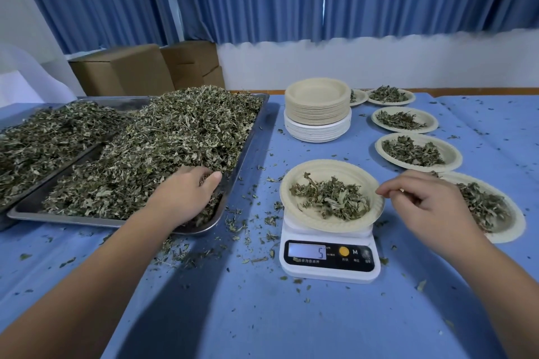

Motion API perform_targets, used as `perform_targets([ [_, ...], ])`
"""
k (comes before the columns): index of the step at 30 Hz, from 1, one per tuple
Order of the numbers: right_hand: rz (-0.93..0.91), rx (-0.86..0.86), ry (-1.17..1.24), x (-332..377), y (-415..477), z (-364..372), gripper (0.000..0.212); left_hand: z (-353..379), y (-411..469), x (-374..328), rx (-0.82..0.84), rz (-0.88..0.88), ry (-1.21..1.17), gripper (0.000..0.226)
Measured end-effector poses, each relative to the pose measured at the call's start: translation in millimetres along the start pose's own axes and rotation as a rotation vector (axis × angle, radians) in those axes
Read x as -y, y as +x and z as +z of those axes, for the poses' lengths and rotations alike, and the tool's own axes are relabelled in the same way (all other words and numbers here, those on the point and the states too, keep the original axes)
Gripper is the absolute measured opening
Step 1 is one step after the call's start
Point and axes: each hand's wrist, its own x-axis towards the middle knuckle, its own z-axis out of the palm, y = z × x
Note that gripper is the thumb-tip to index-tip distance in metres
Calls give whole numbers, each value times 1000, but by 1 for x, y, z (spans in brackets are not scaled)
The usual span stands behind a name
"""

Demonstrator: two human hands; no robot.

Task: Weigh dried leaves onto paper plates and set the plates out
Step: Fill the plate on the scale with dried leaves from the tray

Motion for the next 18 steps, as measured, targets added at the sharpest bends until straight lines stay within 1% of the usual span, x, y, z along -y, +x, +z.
perform_targets([
  [3, -2, 2, -7, 0, 0, 0, 31, 6, -2, 4, 242, -15, -60, 72],
  [4, -3, 2, -9, 1, 0, -1, 31, 7, -3, 6, 277, -27, -67, 75],
  [5, -4, 0, -9, 1, 0, -1, 31, 7, -3, 6, 267, -34, -65, 77],
  [8, -6, -1, -5, 1, 1, -1, 32, 2, -1, -1, 110, -44, -125, 76],
  [10, -7, 1, -5, 1, 0, -1, 31, 0, -2, -6, 44, 15, -152, 73],
  [11, -6, 1, -2, 1, 0, -1, 31, 1, -2, -7, 60, 53, -121, 73],
  [13, -1, -1, 5, 1, -1, -1, 31, 5, -5, -9, 206, 92, -44, 76],
  [15, -1, 0, 3, 2, -1, -1, 30, 6, -9, -11, 382, 77, -79, 86],
  [16, -2, 1, 0, 2, 0, -1, 30, 5, -11, -10, 433, 68, -93, 89],
  [18, -5, 6, -5, 3, 0, -1, 31, 4, -15, -9, 464, 87, -44, 90],
])
